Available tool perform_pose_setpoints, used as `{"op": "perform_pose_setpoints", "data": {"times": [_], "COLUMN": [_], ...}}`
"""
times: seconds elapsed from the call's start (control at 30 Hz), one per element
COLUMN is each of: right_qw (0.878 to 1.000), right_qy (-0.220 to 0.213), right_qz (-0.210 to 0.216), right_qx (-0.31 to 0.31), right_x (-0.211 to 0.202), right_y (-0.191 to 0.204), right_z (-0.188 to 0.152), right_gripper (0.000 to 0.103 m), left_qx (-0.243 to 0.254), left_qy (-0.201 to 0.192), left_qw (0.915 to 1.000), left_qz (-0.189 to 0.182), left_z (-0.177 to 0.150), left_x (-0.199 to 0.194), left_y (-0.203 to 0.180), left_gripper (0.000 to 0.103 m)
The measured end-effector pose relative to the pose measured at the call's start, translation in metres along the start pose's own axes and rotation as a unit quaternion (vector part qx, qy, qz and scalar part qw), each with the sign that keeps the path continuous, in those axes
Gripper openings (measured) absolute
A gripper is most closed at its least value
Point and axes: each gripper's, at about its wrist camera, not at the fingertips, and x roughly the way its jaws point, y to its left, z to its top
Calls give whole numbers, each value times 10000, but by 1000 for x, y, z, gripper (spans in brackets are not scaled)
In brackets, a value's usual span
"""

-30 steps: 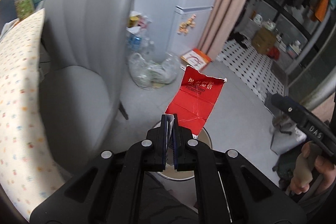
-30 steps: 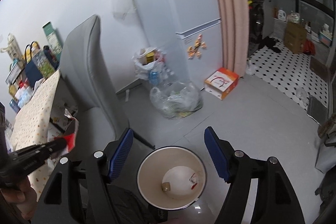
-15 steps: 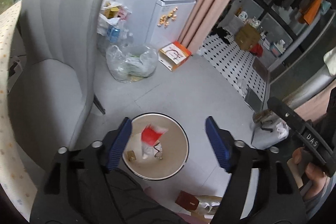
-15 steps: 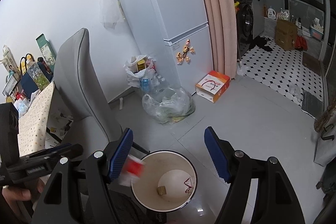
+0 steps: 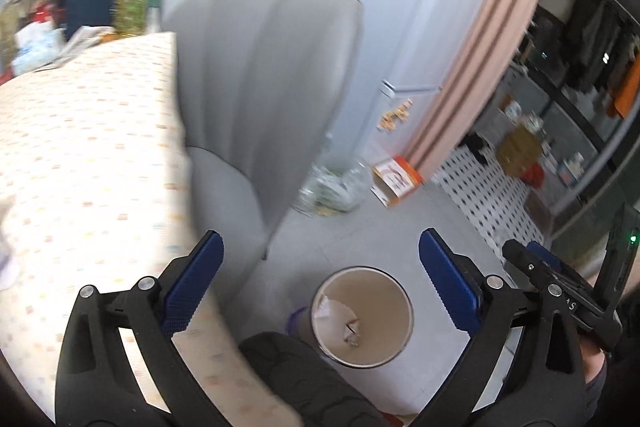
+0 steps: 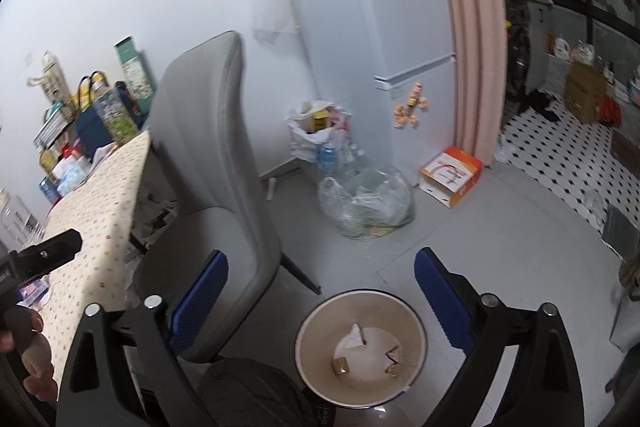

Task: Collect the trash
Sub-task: 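Open the left gripper over the bin to drop the red packet, then return to the table and grasp the crushed plastic bottle with the left gripper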

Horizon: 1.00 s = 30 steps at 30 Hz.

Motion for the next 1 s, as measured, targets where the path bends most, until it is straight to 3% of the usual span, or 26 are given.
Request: {"op": "perform_pose_setpoints", "data": {"times": [0.5, 0.77, 1.0], "right_qw": [9941, 9851, 9778], "right_qy": [130, 214, 335], "right_qz": [822, 1228, 1469], "right_qx": [-693, -1182, -1458], "right_x": [1, -5, -6], "right_y": [127, 188, 220], "right_z": [-3, -12, -23], "right_gripper": [95, 95, 95], "left_qx": [-849, -1223, -1622], "left_qy": [-734, -1018, -1023], "left_qw": [9913, 9814, 9699], "left_qz": [690, 1072, 1498], "left_z": [-12, -29, -50], "left_x": [-91, -132, -152], "left_y": [104, 153, 195], "left_gripper": [97, 97, 97]}}
